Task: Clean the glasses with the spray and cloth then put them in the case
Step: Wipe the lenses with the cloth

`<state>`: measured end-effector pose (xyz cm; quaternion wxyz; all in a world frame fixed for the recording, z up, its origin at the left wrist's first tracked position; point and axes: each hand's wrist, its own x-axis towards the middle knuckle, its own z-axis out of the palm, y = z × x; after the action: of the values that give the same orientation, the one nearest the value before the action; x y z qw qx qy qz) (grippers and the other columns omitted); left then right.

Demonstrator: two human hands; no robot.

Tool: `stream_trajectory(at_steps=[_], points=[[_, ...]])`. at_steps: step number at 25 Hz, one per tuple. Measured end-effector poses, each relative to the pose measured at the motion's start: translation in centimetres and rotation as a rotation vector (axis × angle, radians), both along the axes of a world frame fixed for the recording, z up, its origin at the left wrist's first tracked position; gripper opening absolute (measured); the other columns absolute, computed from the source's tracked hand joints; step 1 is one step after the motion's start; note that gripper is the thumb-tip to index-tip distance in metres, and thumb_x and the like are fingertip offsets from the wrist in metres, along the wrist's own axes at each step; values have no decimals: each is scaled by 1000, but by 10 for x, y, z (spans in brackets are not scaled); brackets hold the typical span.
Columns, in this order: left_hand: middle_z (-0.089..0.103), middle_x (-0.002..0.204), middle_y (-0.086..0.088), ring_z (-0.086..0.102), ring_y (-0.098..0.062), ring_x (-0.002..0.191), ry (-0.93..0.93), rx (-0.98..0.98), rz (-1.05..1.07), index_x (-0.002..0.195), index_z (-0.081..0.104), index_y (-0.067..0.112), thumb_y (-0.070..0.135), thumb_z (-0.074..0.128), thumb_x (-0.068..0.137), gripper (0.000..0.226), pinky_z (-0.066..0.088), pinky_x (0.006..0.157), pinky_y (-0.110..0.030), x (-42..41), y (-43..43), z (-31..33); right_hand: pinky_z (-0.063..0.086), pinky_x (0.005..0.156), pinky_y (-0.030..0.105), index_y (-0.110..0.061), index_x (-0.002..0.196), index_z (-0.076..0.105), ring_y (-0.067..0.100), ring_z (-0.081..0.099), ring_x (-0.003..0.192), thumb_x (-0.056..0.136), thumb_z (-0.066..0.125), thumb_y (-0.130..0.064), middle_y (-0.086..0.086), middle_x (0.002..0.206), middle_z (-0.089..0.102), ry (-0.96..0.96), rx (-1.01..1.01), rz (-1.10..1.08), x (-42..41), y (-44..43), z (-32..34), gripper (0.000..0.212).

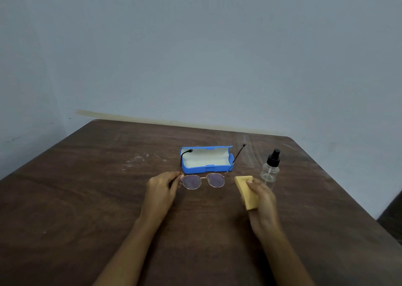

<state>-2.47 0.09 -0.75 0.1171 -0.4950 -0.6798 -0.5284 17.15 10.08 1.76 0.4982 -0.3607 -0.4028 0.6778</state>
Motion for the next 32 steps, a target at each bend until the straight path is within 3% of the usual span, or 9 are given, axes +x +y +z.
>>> stream_trajectory(at_steps=[2,4,6,8,10,14,22,28,32], points=[[74,76,-9,64,-7,67,12,45,0,82,72,3,-3,69,73,11,50,64,-25,2,2,0,45,49,13,-17,81,62,10,55,66,87,55,-5,1,77,64,-116,170,33,-9,-10,-4,15],[74,76,-10,60,-8,77,49,71,-3,80,72,2,-4,69,71,12,47,65,-20,3,2,1,48,62,17,-16,90,65,10,60,74,85,59,-10,3,86,68,-126,250,157,-21,-20,-6,10],[74,77,-10,60,-6,75,78,67,-1,80,72,2,-6,70,69,14,45,67,-16,3,2,1,49,70,21,-18,93,66,9,62,81,81,65,-11,2,93,69,-164,299,224,-35,-27,-4,14],[74,77,-11,61,-5,74,90,60,-1,80,72,2,-8,71,68,15,44,69,-13,3,2,2,47,68,11,-20,89,67,5,62,79,79,67,-8,-5,87,69,-349,496,106,-49,-32,2,16],[74,77,-11,59,-7,81,77,68,-2,80,72,1,-4,69,70,12,44,69,-13,4,2,3,44,69,9,-11,90,69,10,60,79,79,66,-4,1,86,68,-559,788,-72,-61,-36,7,14],[74,77,-10,58,-8,83,74,66,3,81,72,2,1,63,72,12,43,68,-14,4,1,5,40,85,28,-11,112,60,21,53,99,93,46,-14,9,108,58,-1025,1177,65,-85,-43,1,24],[74,77,-9,58,-7,83,111,60,-7,81,72,2,-1,62,72,14,42,71,-11,6,3,6,43,86,27,-14,119,51,18,46,108,89,42,-3,6,118,46,-1154,1094,127,-96,-43,-8,33],[74,79,-11,62,-10,76,131,17,-6,82,72,1,-13,67,68,20,43,71,-13,7,3,4,44,87,32,-11,115,56,18,48,102,91,40,-4,7,113,49,-1085,1052,216,-94,-44,-4,30],[74,77,-12,56,-10,87,112,28,0,82,72,0,-14,67,67,21,42,71,-13,8,3,5,41,88,29,-12,120,57,19,47,105,91,41,-2,10,115,51,-1058,1088,284,-89,-45,-1,35]])
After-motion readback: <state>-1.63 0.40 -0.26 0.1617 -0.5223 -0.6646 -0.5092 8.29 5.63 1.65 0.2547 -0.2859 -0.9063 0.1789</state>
